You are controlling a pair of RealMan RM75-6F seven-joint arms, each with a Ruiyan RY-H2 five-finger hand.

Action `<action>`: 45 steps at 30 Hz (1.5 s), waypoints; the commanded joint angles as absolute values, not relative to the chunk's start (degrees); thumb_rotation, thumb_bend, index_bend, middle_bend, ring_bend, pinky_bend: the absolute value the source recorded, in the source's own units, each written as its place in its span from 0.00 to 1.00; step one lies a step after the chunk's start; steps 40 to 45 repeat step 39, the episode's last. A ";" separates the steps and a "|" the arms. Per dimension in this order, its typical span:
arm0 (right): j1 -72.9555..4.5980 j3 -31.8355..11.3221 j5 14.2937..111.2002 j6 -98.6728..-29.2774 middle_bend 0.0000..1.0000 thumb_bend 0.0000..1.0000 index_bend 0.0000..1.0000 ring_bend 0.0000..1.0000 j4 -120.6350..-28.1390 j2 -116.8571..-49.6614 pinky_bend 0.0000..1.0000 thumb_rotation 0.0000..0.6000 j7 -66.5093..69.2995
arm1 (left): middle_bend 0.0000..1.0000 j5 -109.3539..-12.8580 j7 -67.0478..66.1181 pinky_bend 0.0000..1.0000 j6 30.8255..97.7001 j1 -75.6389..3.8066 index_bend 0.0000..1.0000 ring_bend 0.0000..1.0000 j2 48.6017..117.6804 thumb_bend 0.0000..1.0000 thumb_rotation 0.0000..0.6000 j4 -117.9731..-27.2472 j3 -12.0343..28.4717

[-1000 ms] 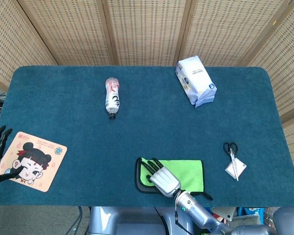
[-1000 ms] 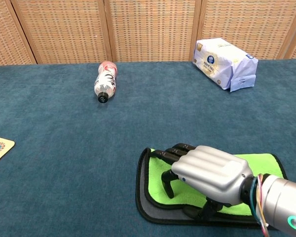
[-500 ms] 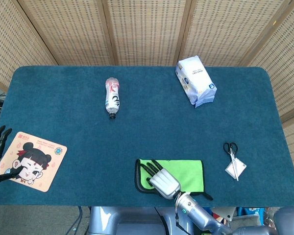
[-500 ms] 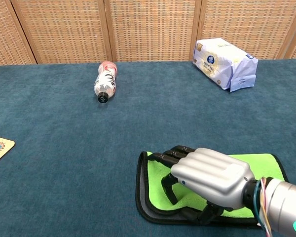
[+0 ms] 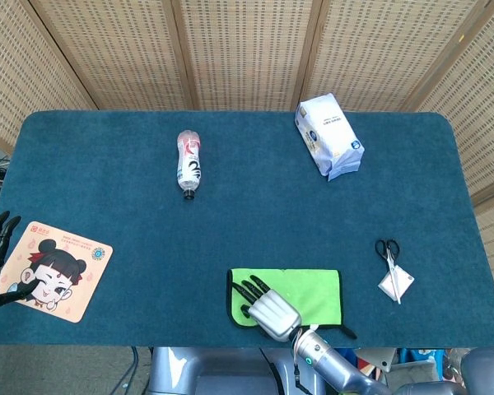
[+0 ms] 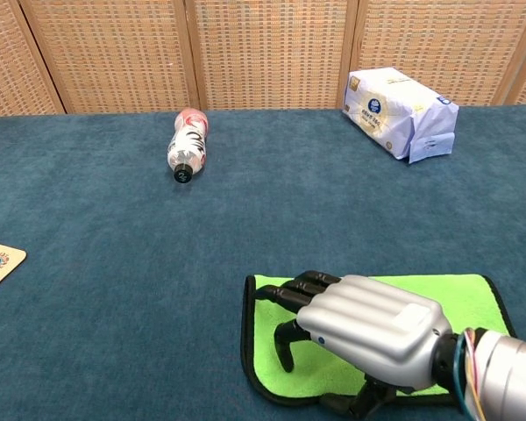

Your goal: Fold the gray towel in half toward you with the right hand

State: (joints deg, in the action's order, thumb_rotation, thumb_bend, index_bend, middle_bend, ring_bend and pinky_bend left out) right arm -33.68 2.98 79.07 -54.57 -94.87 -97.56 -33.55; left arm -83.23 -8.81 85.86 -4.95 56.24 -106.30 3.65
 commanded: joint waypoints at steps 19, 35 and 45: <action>-33.50 1.86 89.47 -61.68 0.00 0.00 0.00 0.00 -98.46 -86.53 0.00 1.00 -25.37 | 0.00 -83.89 -8.36 0.00 86.32 -4.71 0.00 0.00 56.11 0.17 1.00 -106.32 3.47; -20.14 0.00 88.44 -83.04 0.00 0.00 0.00 0.00 -83.05 -75.75 0.00 1.00 -12.33 | 0.00 -85.17 -9.59 0.00 86.41 -4.71 0.00 0.00 57.61 0.17 1.00 -105.10 2.88; -14.98 0.56 86.39 -87.93 0.00 0.00 0.00 0.00 -89.68 -72.81 0.00 1.00 -10.92 | 0.00 -85.21 -9.70 0.00 86.21 -4.85 0.00 0.00 58.18 0.17 1.00 -104.53 2.86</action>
